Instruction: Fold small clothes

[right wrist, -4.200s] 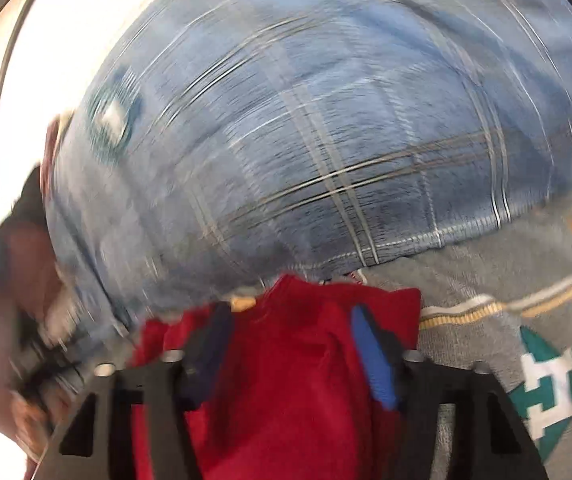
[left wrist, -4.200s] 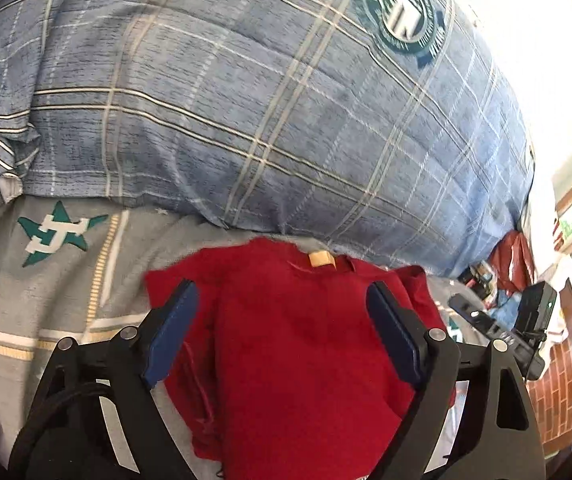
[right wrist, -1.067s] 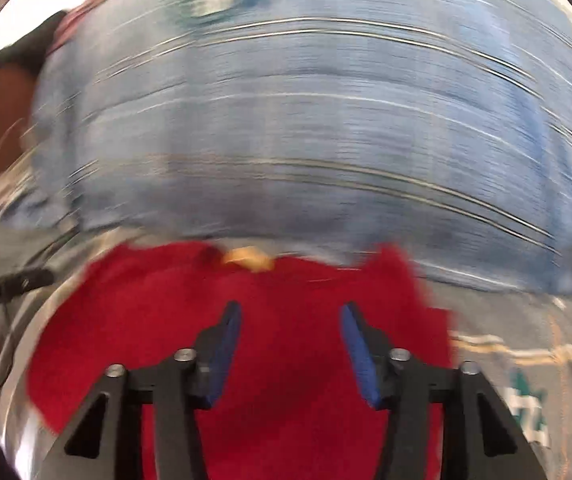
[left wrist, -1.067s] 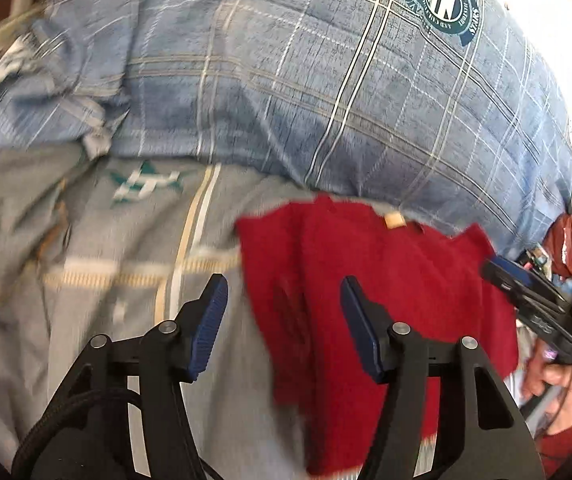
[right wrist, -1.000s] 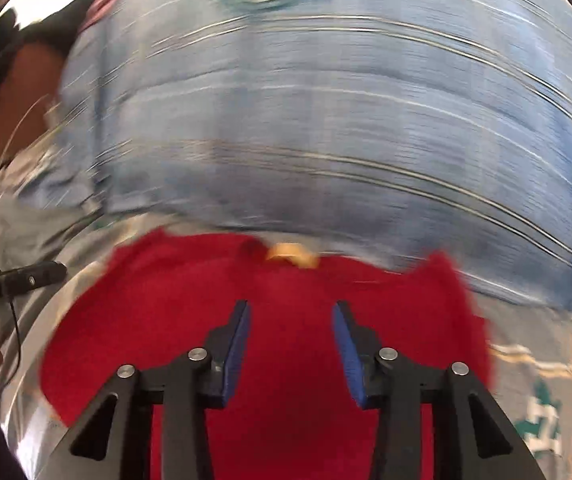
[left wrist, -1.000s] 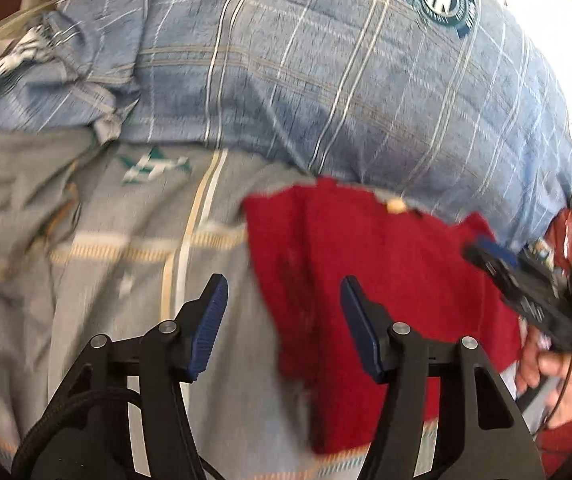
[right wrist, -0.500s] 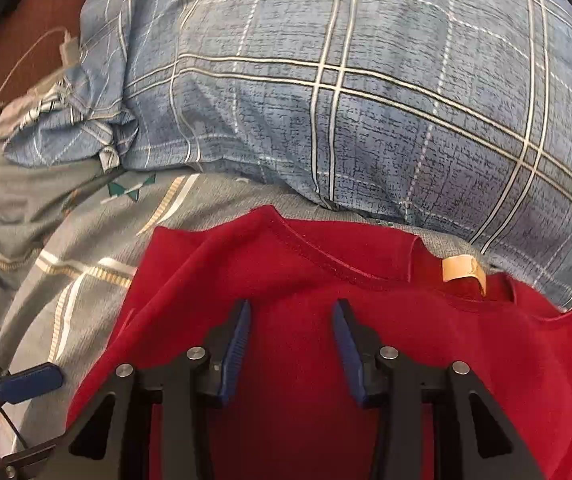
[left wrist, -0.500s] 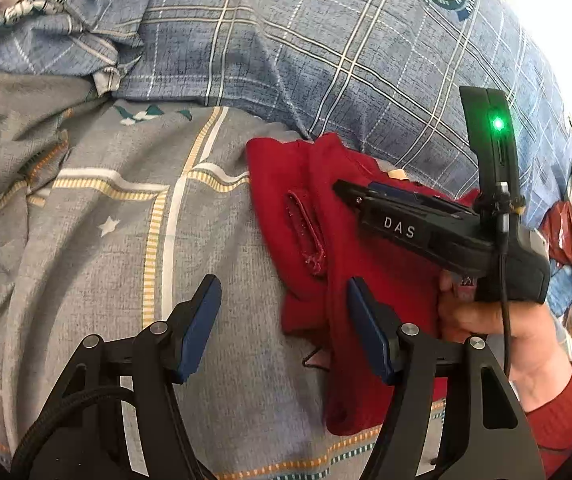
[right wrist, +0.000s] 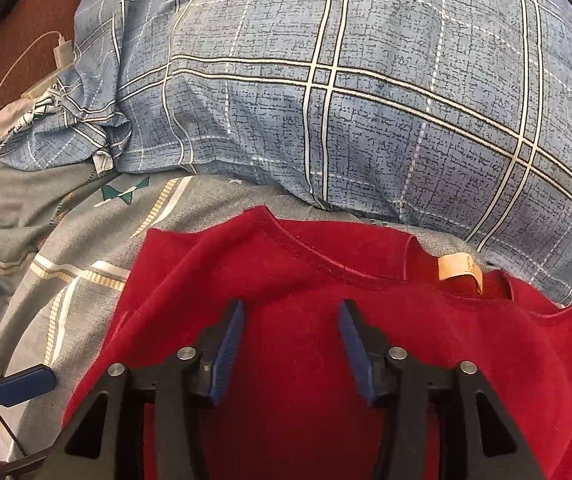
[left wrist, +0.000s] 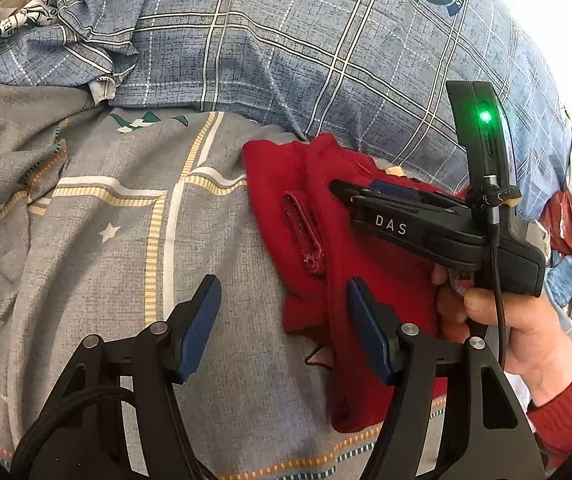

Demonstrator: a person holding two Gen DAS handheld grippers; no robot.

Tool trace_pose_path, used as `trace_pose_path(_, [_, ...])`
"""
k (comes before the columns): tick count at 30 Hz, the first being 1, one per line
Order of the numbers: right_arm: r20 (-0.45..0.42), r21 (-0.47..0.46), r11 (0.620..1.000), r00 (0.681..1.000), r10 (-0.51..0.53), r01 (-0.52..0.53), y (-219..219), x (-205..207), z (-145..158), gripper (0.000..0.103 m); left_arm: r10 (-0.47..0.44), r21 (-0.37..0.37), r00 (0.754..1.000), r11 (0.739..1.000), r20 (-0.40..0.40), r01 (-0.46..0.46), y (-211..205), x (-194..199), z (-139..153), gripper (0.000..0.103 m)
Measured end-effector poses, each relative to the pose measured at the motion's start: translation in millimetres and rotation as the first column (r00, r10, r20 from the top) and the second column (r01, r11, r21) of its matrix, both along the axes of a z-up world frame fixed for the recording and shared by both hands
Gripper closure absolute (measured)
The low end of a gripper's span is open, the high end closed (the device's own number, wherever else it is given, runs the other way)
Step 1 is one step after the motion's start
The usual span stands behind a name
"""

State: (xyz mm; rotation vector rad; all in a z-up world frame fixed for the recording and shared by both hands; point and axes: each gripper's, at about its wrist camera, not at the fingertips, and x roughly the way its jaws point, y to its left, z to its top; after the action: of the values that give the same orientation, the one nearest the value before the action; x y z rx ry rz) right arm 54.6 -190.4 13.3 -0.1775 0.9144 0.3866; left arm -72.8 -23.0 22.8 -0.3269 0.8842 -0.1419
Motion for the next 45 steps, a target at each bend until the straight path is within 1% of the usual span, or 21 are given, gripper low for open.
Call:
trace_pose_path(2, [-0.001,0.000,1.000,1.000,-0.008,0.008,-1.7,0.6,-0.5,0.050,0.000,-0.001,1.000,1.000,-0.001,0.000,-0.1,0.2,0.0,0.037])
trace_pose_path(9, [-0.022,0.010,0.999,0.999,-0.032,0.033,-7.5,2.5,1.9,0.044,-0.004,-0.012,1.000,1.000,-0.006,0.004,-0.1,2.1,-0.2,0.037])
trace_pose_path(10, [-0.034,0.005,0.999,0.998,-0.048,0.049,-7.8,2.1,4.0,0.043,-0.004,-0.017,1.000,1.000,-0.008,0.004,0.4,2.3,-0.4,0.037])
trace_pose_path(12, [-0.082,0.005,0.997,0.994,-0.073,0.074,-5.5,3.3,10.3,0.039,-0.004,-0.021,1.000,1.000,-0.008,0.003,1.0,2.6,-0.8,0.037])
trace_pose_path(13, [-0.105,0.019,0.997,0.992,-0.066,0.069,-3.6,3.3,13.9,0.035,-0.002,-0.020,1.000,1.000,-0.007,0.002,0.4,2.6,-1.1,0.037])
trace_pose_path(14, [-0.127,0.045,0.997,0.991,-0.049,0.055,-1.0,2.8,19.0,0.035,-0.001,-0.020,1.000,1.000,-0.007,0.001,0.1,3.0,-1.5,0.036])
trace_pose_path(16, [-0.141,0.056,0.998,0.990,-0.033,0.041,5.3,-0.2,26.9,0.035,0.001,-0.023,1.000,1.000,-0.007,-0.001,-0.3,3.6,-2.0,0.035])
trace_pose_path(18, [-0.129,0.044,0.999,0.992,-0.009,0.015,16.2,-4.4,37.2,0.035,0.006,-0.026,1.000,1.000,-0.009,-0.006,0.0,3.8,-2.6,0.033])
trace_pose_path(20, [-0.124,0.025,0.999,0.992,0.027,-0.024,27.9,-7.3,42.9,0.028,0.009,-0.037,1.000,0.999,-0.012,-0.009,0.6,4.0,-3.6,0.033])
trace_pose_path(21, [-0.126,0.004,0.999,0.991,0.037,-0.036,33.9,-7.7,44.2,0.027,0.009,-0.041,1.000,0.999,-0.012,-0.009,0.6,3.8,-3.8,0.033])
trace_pose_path(24, [-0.130,-0.022,0.998,0.990,0.049,-0.053,43.3,-7.5,44.4,0.027,0.010,-0.043,1.000,0.999,-0.012,-0.011,0.9,3.8,-4.2,0.032])
trace_pose_path(29, [-0.148,-0.032,0.998,0.988,0.040,-0.045,47.0,-3.0,36.0,0.027,-0.001,-0.065,1.000,0.998,-0.021,0.000,3.8,5.1,-4.4,0.032])
trace_pose_path(34, [-0.189,-0.043,0.998,0.981,0.044,-0.053,53.8,5.1,28.0,0.027,-0.031,-0.181,0.997,0.983,-0.068,0.018,19.4,9.6,-8.4,0.032])
trace_pose_path(36, [-0.212,-0.054,0.996,0.976,0.058,-0.071,58.7,6.8,24.9,0.024,-0.029,-0.197,0.997,0.980,-0.072,0.014,20.5,9.8,-9.4,0.032])
trace_pose_path(39, [-0.224,-0.123,0.986,0.971,0.083,-0.113,71.6,6.8,17.0,0.023,-0.026,-0.187,0.998,0.982,-0.066,0.013,15.5,10.0,-9.0,0.032])
trace_pose_path(41, [-0.235,-0.175,0.974,0.967,0.101,-0.144,82.5,6.8,6.2,0.023,-0.030,-0.182,0.997,0.983,-0.065,0.018,13.9,9.8,-8.7,0.032])
trace_pose_path(43, [-0.220,-0.221,0.962,0.969,0.109,-0.158,88.2,5.7,-0.7,0.022,-0.030,-0.192,0.997,0.981,-0.065,0.017,14.7,10.0,-8.1,0.032])
trace_pose_path(45, [-0.198,-0.219,0.964,0.974,0.109,-0.152,86.3,4.1,2.9,0.039,-0.022,-0.225,0.999,0.974,-0.049,0.011,15.8,9.5,-5.1,0.032])
